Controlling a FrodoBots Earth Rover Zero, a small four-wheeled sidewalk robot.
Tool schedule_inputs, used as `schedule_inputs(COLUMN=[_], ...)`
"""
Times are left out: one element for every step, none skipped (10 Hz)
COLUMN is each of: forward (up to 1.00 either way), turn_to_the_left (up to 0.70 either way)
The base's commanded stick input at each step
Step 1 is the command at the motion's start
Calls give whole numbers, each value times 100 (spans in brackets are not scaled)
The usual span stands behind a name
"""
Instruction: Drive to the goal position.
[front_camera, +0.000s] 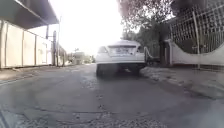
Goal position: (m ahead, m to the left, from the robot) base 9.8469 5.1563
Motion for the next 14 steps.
schedule_inputs(forward=[20,38,44,0,13,37,58,58,58,58,58,58,58,58], turn_to_the_left=[0,0,0,0,0,0,0,0,0,0,0,-51,-58,-58])
